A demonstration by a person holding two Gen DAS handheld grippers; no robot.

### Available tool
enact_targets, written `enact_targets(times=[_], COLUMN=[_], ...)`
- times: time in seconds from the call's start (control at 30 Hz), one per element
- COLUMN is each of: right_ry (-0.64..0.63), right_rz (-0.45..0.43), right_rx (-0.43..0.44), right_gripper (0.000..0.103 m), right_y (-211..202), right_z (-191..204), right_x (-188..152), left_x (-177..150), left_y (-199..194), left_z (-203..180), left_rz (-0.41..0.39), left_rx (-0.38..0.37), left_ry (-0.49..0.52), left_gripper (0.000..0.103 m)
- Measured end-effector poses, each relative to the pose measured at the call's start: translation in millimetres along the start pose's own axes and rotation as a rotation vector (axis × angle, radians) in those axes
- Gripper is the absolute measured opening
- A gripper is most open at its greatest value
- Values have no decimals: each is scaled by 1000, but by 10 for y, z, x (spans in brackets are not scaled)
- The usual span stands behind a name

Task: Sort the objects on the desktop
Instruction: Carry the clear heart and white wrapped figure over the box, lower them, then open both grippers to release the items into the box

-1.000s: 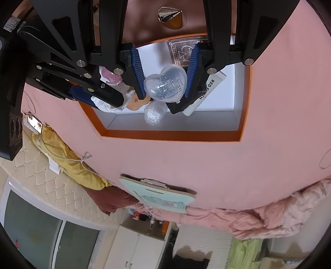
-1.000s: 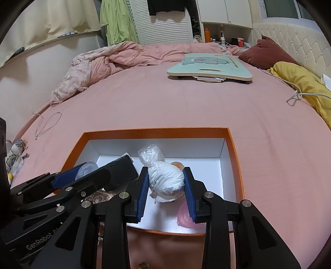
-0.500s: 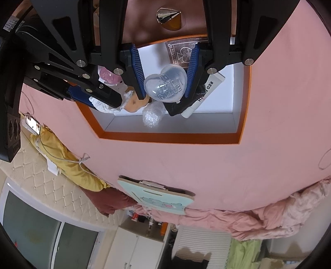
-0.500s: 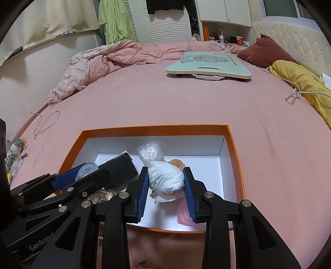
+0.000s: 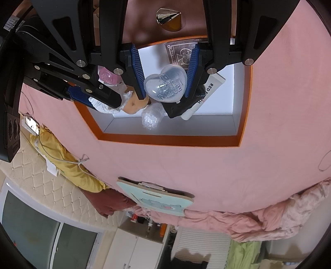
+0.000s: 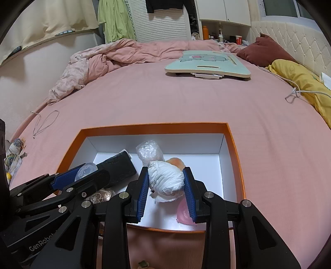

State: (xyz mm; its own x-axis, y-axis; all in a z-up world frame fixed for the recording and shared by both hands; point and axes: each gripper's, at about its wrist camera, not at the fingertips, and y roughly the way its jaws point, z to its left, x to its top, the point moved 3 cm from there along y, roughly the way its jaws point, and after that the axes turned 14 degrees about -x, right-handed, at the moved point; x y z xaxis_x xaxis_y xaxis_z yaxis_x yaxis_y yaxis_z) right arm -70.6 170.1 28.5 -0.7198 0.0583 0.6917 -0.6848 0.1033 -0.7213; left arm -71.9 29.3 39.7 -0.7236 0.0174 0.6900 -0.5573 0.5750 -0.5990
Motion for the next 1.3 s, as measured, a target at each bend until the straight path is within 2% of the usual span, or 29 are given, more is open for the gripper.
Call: enact_targets(times=[1.3], right_ry=[11], right_rz=[-2], right_rx=[-9], right_gripper=[36], right_y=[-4], right_z=[10], right_x=[-15], left_x=[28], left_y=[-11], left_z=[75], left_rz=[-6], left_rx=[-11], left_ry=[-2], left_gripper=[36])
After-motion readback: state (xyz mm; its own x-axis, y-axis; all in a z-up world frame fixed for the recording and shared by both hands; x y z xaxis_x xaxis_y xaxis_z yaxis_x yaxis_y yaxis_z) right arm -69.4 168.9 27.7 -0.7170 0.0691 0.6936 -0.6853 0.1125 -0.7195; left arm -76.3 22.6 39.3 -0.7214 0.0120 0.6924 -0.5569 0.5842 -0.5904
